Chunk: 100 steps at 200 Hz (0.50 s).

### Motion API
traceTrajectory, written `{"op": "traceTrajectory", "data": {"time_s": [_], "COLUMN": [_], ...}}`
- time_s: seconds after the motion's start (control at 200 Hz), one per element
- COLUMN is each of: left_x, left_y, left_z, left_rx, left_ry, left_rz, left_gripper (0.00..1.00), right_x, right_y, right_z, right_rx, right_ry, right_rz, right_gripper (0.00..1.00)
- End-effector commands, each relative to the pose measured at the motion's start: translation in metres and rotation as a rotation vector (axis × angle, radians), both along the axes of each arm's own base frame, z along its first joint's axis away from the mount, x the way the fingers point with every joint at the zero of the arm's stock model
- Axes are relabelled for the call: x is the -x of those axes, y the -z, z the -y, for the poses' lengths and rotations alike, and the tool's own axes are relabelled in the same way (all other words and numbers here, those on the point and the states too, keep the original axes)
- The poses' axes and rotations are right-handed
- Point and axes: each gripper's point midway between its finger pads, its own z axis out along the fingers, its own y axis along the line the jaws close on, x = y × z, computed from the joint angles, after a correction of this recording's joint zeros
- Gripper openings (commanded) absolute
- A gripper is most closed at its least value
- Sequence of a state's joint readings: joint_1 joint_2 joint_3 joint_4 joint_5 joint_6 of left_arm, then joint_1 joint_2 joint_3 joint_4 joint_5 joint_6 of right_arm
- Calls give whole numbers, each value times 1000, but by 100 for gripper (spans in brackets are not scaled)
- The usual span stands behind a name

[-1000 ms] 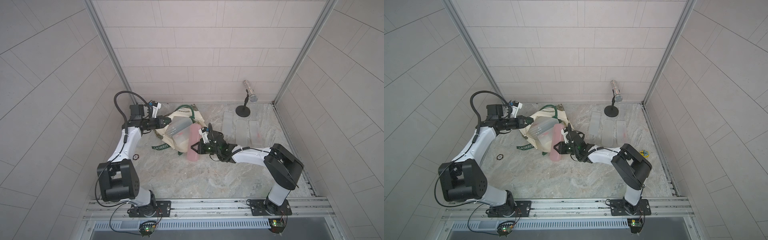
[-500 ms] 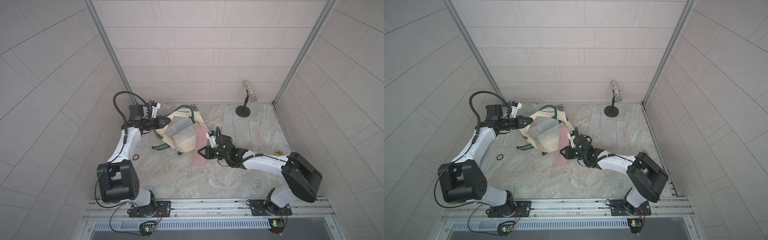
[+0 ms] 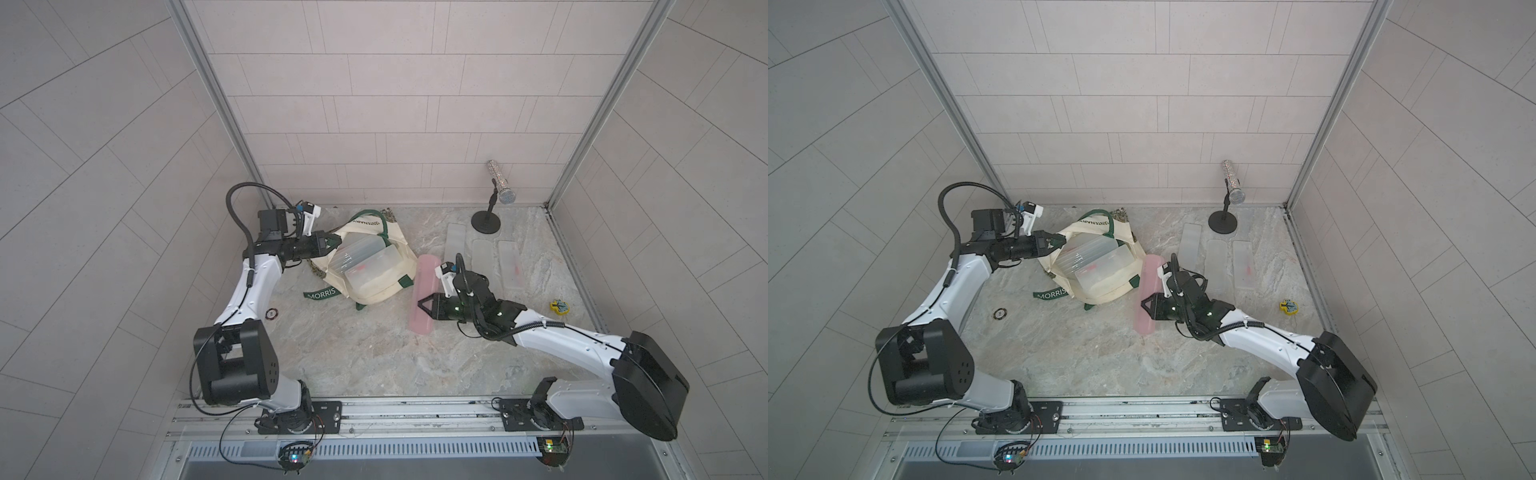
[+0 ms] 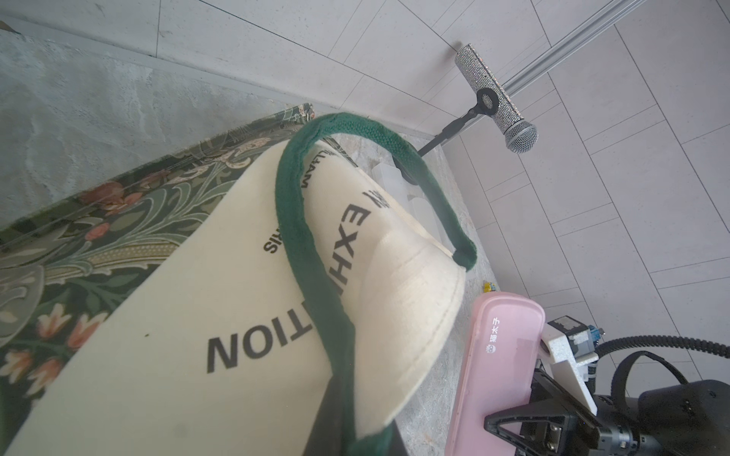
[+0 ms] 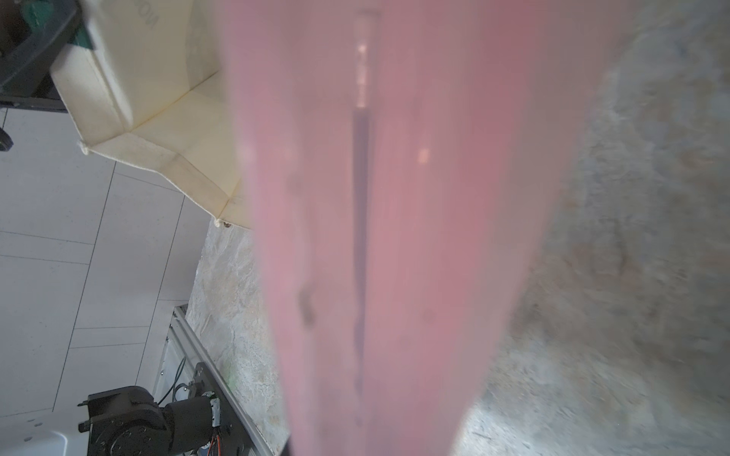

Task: Take out the pencil case from the canvas bag
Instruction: Place the pencil case at the center of the board.

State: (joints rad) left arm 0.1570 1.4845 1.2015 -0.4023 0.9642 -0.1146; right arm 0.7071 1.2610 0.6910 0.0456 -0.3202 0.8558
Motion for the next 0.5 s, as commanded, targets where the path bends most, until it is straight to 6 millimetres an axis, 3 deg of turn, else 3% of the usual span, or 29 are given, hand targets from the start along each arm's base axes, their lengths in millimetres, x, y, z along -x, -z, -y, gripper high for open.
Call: {"op": "traceTrajectory", "data": {"time_s": [0.0, 0.205, 0.495], "left_x": [4, 3, 3], "left_y": [-7, -6, -6], "left_z": [-1, -1, -1], "left_rx": [10, 10, 12], "left_ry": [1, 1, -1], "left_rz": [22, 21, 18], "left_gripper": [0, 0, 0], "right_x": [2, 6, 17], "right_y": [2, 17, 47], "right_z": [21, 51, 70], "right_rx": [26, 64, 132], "right_ry": [42, 92, 95], "right_rz": [-15, -76, -214], "right_gripper": [19, 20, 20]}}
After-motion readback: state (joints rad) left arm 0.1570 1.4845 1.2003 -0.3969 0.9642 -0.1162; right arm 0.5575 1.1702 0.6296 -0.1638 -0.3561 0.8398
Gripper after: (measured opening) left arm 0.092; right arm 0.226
